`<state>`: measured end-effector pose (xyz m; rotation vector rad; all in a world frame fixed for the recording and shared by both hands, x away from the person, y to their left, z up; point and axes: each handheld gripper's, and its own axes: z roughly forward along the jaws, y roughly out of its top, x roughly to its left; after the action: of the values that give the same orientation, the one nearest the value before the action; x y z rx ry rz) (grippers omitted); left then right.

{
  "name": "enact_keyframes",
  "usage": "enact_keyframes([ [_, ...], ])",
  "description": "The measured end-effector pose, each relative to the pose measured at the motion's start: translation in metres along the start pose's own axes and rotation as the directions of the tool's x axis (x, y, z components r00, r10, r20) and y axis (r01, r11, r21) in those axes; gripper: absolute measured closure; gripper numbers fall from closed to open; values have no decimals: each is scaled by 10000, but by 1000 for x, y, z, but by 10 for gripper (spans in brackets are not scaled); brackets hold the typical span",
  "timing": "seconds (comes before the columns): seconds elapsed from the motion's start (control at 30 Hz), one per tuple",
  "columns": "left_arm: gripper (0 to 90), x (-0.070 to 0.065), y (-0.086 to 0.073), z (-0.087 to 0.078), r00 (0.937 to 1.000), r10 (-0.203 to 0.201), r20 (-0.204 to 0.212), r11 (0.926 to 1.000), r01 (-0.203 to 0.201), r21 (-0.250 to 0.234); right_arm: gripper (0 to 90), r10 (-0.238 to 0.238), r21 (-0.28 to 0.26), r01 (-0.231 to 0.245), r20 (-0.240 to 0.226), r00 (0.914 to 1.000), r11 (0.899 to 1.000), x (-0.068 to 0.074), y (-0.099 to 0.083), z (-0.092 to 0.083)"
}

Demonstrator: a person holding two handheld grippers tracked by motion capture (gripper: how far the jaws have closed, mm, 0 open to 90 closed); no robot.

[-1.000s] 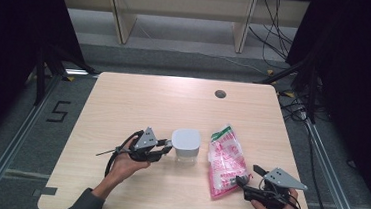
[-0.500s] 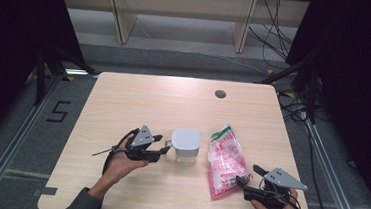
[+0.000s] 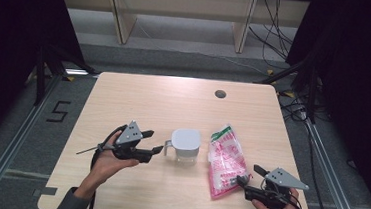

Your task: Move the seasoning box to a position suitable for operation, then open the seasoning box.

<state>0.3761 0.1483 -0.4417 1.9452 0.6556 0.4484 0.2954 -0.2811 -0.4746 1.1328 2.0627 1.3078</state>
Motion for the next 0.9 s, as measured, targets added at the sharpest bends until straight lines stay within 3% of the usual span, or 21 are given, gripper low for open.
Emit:
enact_keyframes([
  [0.13,367,-3,4,-4,9999,-121,-103,9997,119,-209,265,174,48,-173,-75,9998,9998,1,0,0],
  [0.23,371,-2,6,-5,10000,37,-20,9996,-38,-287,265,85,65,-85,45,10000,9999,1,0,0],
  [0.27,375,-3,6,-6,9996,-260,-83,9992,258,-317,266,109,80,-110,40,9999,9999,2,0,0],
  [0.33,384,-2,8,-6,9999,-121,-4,9991,120,-398,265,104,69,-104,10,9999,9999,1,0,0],
  [0.43,449,-3,10,-6,9991,-399,113,9980,404,-482,265,39,68,-39,-95,9999,10000,1,0,2],
  [0.57,559,-5,13,-5,9997,-168,170,9982,178,-578,265,193,15,-193,-228,9996,9998,1,0,3],
  [0.63,585,-7,13,-3,9998,-66,205,9982,79,-602,266,126,106,-126,-24,9999,9999,2,0,1],
  [0.77,640,-8,13,-1,9996,162,250,9972,-143,-735,265,65,94,-64,-83,9999,9999,1,0,2],
  [0.8,666,-8,14,-2,9997,141,197,9974,-127,-712,266,-137,178,138,-18,9999,9997,1,0,1],
  [0.83,666,-8,14,-1,9993,312,181,9967,-297,-754,266,-137,178,138,-18,9999,9997,1,0,1],
  [0.9,698,-9,15,-1,9997,259,12,9964,-257,-804,266,22,184,-20,-93,10000,9998,2,1,1],
])
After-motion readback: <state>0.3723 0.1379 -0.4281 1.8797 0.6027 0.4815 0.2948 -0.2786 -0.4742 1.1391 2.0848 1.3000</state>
